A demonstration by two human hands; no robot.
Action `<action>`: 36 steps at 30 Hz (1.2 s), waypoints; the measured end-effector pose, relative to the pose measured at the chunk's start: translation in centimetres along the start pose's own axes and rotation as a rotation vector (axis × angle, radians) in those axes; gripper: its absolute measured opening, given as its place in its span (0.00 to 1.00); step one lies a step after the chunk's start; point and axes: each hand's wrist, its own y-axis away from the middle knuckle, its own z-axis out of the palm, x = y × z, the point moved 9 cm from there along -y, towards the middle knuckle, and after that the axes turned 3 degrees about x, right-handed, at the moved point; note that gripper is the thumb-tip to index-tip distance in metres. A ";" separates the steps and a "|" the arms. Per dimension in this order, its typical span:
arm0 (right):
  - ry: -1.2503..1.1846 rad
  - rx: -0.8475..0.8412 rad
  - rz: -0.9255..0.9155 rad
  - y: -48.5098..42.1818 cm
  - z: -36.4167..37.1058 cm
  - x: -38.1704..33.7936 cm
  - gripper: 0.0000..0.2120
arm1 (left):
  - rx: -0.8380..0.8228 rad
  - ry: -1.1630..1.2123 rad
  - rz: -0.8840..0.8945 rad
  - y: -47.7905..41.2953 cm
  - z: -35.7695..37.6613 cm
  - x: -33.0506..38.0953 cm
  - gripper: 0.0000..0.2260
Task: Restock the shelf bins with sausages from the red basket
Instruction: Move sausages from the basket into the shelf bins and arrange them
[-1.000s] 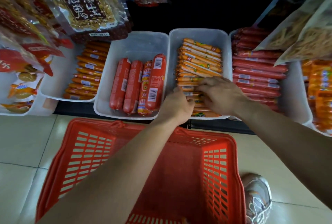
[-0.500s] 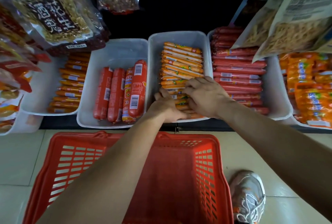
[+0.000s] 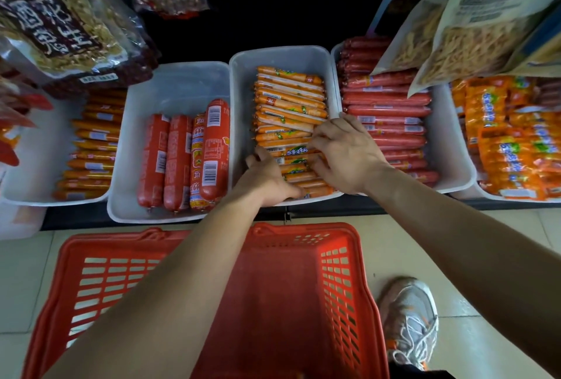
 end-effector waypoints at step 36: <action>0.210 -0.178 -0.099 -7.2 -0.5 0.2 0.37 | 0.334 0.531 0.096 -5.1 -3.8 -0.2 0.26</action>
